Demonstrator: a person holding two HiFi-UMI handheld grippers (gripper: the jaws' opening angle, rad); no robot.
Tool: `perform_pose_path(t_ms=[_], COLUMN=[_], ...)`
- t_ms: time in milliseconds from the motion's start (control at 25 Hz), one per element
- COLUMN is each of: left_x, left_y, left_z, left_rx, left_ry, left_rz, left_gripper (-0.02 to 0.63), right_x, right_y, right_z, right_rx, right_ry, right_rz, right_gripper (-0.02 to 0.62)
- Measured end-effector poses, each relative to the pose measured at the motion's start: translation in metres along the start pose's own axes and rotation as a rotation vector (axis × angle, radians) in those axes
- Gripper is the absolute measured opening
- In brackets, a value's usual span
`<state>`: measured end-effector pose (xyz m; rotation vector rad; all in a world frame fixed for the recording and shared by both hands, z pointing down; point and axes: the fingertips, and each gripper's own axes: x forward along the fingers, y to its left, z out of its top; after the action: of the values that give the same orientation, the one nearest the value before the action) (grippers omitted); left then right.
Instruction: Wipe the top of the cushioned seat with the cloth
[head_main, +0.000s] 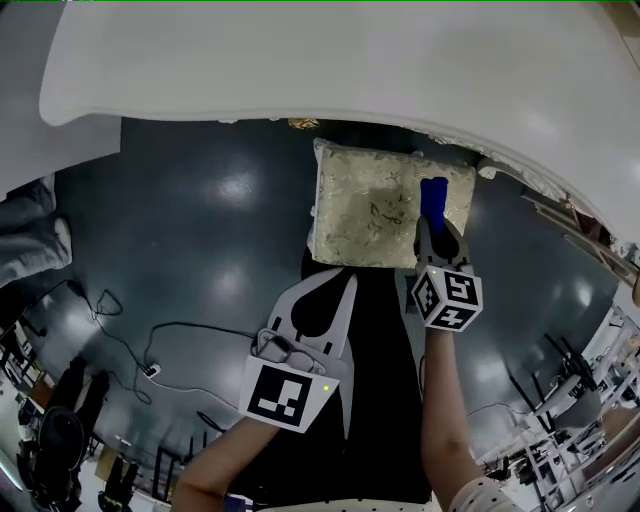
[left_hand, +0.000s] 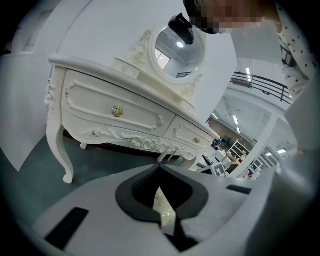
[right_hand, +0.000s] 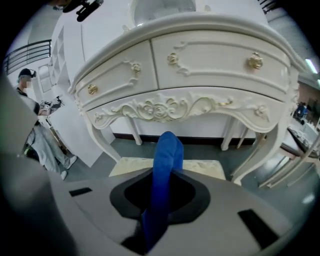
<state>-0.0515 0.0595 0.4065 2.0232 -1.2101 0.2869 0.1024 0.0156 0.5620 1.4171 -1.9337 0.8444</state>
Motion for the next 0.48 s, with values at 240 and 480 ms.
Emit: perform_pose_path(t_ms=[240,480], left_x=[0.020,0.040], left_y=[-0.020,-0.036], left_z=[-0.002,-0.005], left_rx=[0.037,0.068], left_ry=[0.043,0.075], left_rz=[-0.033,-0.060], left_gripper=[-0.003,-0.003], right_x=[-0.018,-0.007], right_y=[-0.095,-0.140], right_z=[-0.020,-0.051], right_rx=[0.018,0.001], right_ry=[0.026,0.116], right_rz=[-0.172,-0.236], right_gripper=[0.063,0.063])
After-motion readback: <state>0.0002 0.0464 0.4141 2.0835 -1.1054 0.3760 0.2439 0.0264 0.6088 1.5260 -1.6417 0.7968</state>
